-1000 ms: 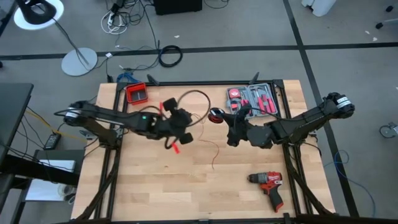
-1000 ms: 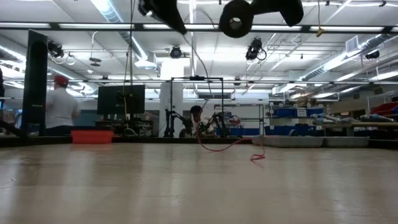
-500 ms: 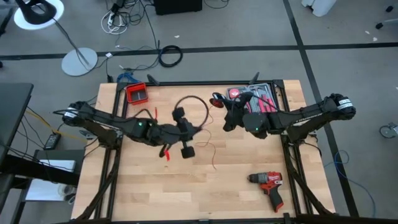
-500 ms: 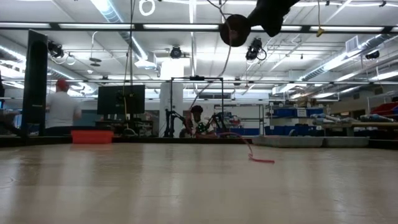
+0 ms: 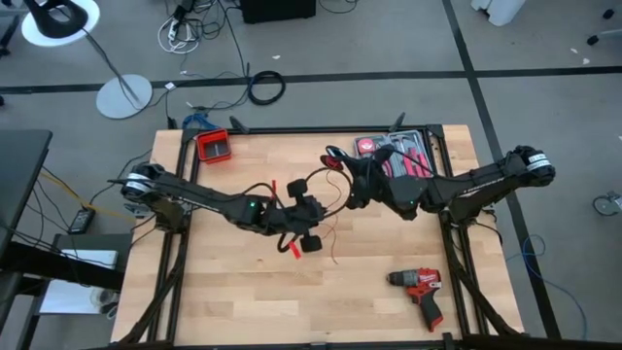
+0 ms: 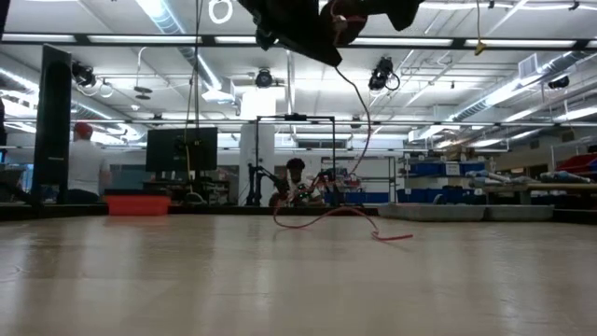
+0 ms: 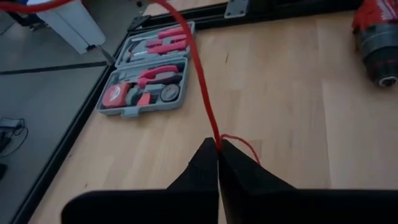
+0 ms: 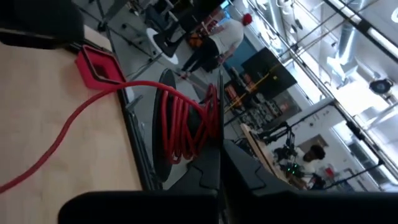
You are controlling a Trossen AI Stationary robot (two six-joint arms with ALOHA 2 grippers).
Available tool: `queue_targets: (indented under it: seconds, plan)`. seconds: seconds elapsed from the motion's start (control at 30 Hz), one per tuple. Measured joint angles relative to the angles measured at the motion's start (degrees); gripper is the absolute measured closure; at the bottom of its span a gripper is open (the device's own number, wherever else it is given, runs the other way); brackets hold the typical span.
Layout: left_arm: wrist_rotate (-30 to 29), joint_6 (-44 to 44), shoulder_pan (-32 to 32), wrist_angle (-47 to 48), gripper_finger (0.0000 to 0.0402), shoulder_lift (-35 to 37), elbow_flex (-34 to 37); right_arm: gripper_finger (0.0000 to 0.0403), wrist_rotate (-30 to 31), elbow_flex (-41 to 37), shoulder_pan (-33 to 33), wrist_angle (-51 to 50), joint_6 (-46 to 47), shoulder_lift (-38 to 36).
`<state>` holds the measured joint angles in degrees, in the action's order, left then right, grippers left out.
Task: Coil cords
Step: Uncoil the red wire from the black spool
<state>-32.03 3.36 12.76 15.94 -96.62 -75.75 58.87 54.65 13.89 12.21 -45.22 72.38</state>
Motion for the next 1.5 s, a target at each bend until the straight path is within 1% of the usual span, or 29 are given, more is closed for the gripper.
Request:
queue_targets:
  seconds: [0.1,0.23,0.4,0.53,0.63,0.7,0.83,0.9,1.0,1.17,1.3,1.4,1.5]
  plan:
    - [0.0,-0.2,0.0,0.6,0.0385,-0.1,0.0,0.0403,1.3,0.0,1.2,-0.3,-0.8,0.0]
    - [-0.1,-0.3,0.5,1.8,0.0361,1.3,0.0,0.0403,4.7,0.0,3.1,-0.5,-2.9,0.0]
    - [-0.2,-0.2,1.6,1.8,0.0336,2.8,0.0,0.0403,6.2,0.0,5.7,-2.4,-3.0,0.0]
    - [0.0,-0.2,2.7,2.4,0.0326,4.3,0.0,0.0403,9.3,0.0,7.1,-5.1,-2.4,0.0]
    - [-0.4,-0.3,3.1,3.7,0.0324,5.8,0.0,0.0403,9.6,0.0,8.2,-6.9,-1.1,-0.1]
    - [-2.1,-0.5,3.1,4.9,0.0324,6.7,0.0,0.0403,9.1,0.0,9.0,-7.6,-0.2,-0.2]
    - [-9.5,-3.2,3.1,6.3,0.0325,7.5,0.0,0.0403,5.2,0.0,10.4,-10.9,2.5,-0.2]
    - [-11.2,-6.2,3.0,6.1,0.0325,7.4,0.0,0.0403,1.8,0.0,10.6,-12.9,5.3,-0.2]
    - [-11.5,-11.4,3.1,4.6,0.0325,7.2,0.0,0.0403,-2.0,0.0,10.4,-16.4,9.9,-0.2]
    - [-11.0,-18.4,3.1,4.0,0.0325,7.0,0.0,0.0403,-6.5,0.0,8.0,-19.8,15.4,-0.2]
    - [-10.8,-21.1,3.1,4.2,0.0325,7.0,0.0,0.0403,-11.1,0.0,5.6,-19.5,17.3,-0.2]
    - [-10.8,-21.3,3.0,4.2,0.0325,7.0,0.0,0.0403,-14.4,0.0,4.1,-19.2,18.1,-0.2]
    - [-10.8,-21.4,2.9,4.5,0.0325,6.9,0.0,0.0403,-15.9,0.0,3.2,-19.0,18.1,-0.2]
